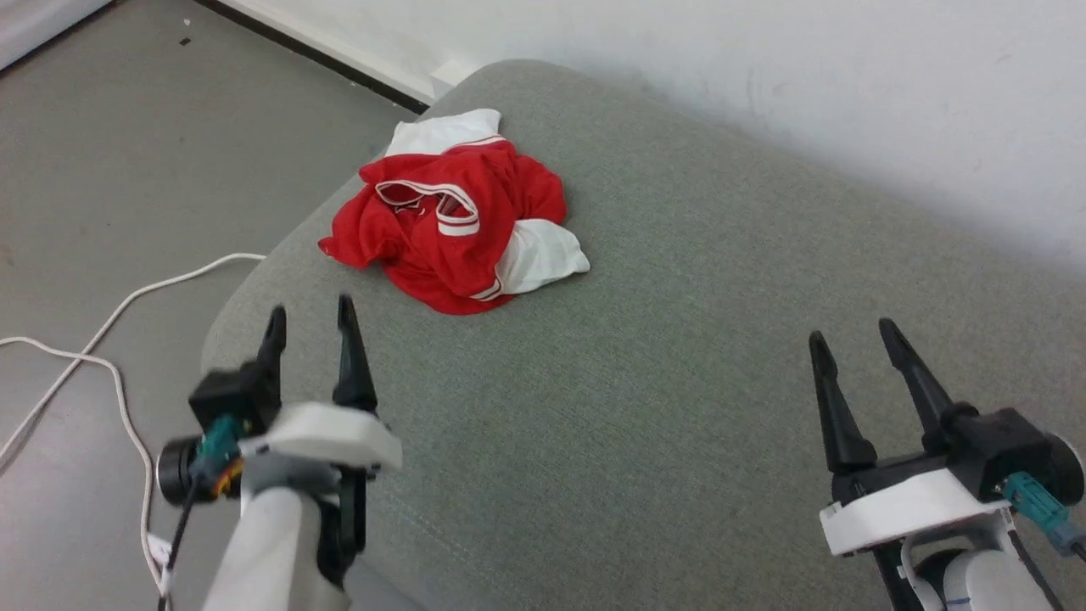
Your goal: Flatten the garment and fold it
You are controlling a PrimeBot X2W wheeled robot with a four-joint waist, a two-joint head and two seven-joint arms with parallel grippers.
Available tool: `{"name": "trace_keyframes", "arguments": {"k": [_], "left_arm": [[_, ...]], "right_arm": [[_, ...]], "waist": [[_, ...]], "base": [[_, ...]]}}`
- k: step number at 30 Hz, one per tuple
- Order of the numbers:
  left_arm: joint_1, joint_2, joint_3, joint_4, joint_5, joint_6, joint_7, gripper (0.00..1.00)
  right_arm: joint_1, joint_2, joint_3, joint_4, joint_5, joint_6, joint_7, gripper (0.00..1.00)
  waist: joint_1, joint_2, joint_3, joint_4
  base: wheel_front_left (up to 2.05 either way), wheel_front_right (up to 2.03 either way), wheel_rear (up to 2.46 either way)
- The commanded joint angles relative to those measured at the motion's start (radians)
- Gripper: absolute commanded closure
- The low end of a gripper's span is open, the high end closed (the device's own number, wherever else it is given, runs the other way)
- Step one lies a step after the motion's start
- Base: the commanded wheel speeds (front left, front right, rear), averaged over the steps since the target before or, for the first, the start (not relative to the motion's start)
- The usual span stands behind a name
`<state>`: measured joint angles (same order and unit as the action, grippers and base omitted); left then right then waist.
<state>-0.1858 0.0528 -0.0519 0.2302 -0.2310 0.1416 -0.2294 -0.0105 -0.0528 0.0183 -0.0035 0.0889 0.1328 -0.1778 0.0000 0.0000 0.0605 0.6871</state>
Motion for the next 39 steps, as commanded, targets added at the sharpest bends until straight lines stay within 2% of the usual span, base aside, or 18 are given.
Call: {"name": "trace_keyframes", "arguments": {"k": [1, 7, 16, 22, 23, 30, 31, 32, 33, 34, 39], "left_arm": [[-0.089, 0.008, 0.005, 0.03, -0.015, -0.013, 0.021, 0.0], [-0.351, 0.047, 0.062, 0.182, -0.095, -0.033, 0.148, 0.0], [-0.587, 0.176, 0.166, 0.363, -0.226, -0.051, 0.434, 0.0], [-0.622, 0.232, 0.199, 0.438, -0.28, -0.03, 0.623, 0.0], [-0.622, 0.232, 0.199, 0.438, -0.28, -0.03, 0.623, 0.0], [-0.555, 0.281, 0.198, 0.431, -0.274, 0.047, 0.797, 0.0], [-0.539, 0.288, 0.196, 0.424, -0.271, 0.052, 0.818, 0.07], [-0.525, 0.298, 0.194, 0.412, -0.267, 0.057, 0.83, 0.52], [-0.513, 0.308, 0.194, 0.395, -0.261, 0.062, 0.829, 0.8], [-0.502, 0.319, 0.197, 0.373, -0.252, 0.068, 0.813, 1.0], [-0.476, 0.371, 0.203, 0.241, -0.18, 0.085, 0.618, 1.0]], "right_arm": [[-0.033, 0.003, 0.006, -0.022, -0.017, -0.002, 0.01, 0.0], [-0.089, 0.003, 0.026, -0.064, -0.053, -0.002, 0.043, 0.0], [-0.172, -0.001, 0.039, -0.076, -0.07, -0.002, 0.037, 0.0], [-0.199, -0.002, 0.051, -0.061, -0.059, -0.002, 0.019, 0.0], [-0.199, -0.002, 0.051, -0.061, -0.059, -0.002, 0.019, 0.0], [-0.214, -0.001, 0.067, -0.031, -0.044, -0.002, -0.003, 0.0], [-0.215, 0.0, 0.069, -0.025, -0.041, -0.002, -0.006, 0.0], [-0.215, 0.0, 0.07, -0.018, -0.039, -0.002, -0.009, 0.0], [-0.215, 0.0, 0.07, -0.012, -0.036, -0.002, -0.013, 0.0], [-0.213, 0.001, 0.07, -0.005, -0.033, -0.002, -0.016, 0.0], [-0.197, 0.002, 0.062, 0.028, -0.018, -0.002, -0.033, 0.0]], "waist": [[0.0, 0.0, 0.116, -0.089], [0.0, 0.0, 0.293, -0.235], [0.0, 0.0, 0.48, -0.429], [0.0, 0.0, 0.526, -0.491], [0.0, 0.0, 0.526, -0.491], [0.0, 0.0, 0.514, -0.516], [0.0, 0.0, 0.505, -0.516], [0.0, 0.0, 0.496, -0.517], [0.0, 0.0, 0.484, -0.516], [0.0, 0.0, 0.472, -0.515], [0.0, 0.0, 0.38, -0.509]], "base": [[0.0, 0.0, 0.0], [0.0, 0.0, 0.0], [0.0, 0.0, 0.0], [0.0, 0.0, 0.0], [0.0, 0.0, 0.0], [0.0, 0.0, 0.0], [0.0, 0.0, 0.0], [0.0, 0.0, 0.0], [0.0, 0.0, 0.0], [0.0, 0.0, 0.0], [0.0, 0.0, 0.0]]}}
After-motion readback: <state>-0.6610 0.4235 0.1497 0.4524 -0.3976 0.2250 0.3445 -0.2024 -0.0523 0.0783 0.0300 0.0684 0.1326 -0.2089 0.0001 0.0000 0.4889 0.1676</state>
